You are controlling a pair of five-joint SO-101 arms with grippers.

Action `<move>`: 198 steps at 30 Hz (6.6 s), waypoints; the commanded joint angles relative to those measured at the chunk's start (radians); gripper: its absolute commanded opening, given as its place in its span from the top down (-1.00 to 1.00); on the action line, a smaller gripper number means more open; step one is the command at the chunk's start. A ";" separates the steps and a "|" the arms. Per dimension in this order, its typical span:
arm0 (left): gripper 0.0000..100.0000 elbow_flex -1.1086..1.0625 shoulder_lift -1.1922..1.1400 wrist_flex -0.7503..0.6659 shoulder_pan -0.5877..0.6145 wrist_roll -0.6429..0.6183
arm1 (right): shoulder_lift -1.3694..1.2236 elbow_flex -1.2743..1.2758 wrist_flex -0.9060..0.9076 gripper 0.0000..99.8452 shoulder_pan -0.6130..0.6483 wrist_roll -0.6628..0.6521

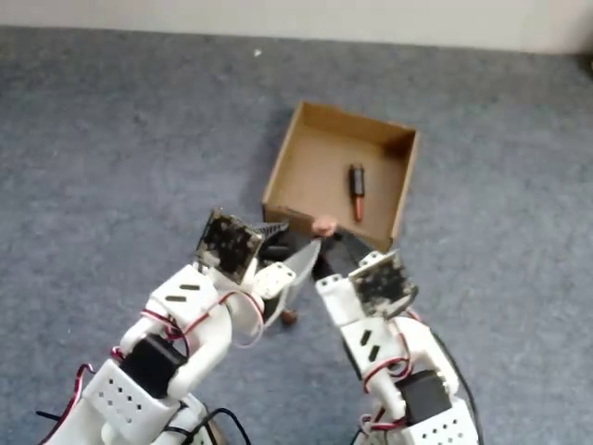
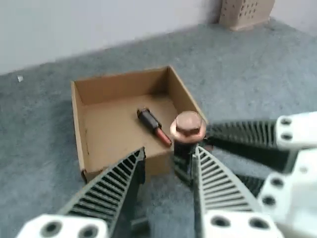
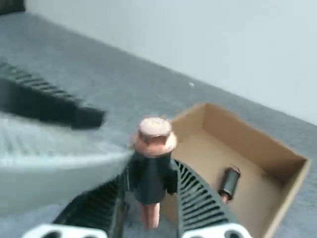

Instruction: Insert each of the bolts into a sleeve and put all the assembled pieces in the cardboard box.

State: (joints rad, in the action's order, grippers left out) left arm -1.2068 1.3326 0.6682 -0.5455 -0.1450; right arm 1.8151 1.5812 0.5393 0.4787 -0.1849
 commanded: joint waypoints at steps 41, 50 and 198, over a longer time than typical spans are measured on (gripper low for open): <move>0.99 -0.346 0.008 -0.054 0.588 0.153 | -1.113 -0.906 0.094 0.99 -0.101 0.021; 0.99 -0.340 0.008 -0.052 0.664 0.153 | -1.765 -1.333 0.099 0.98 -0.166 0.029; 0.98 0.145 -0.004 0.514 0.618 0.443 | -1.095 -0.714 0.469 0.99 -0.249 0.029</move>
State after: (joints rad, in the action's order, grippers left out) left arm -1.1730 1.3341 1.0656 0.1542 0.2002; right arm 0.6521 0.8170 1.1147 0.2762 -0.2125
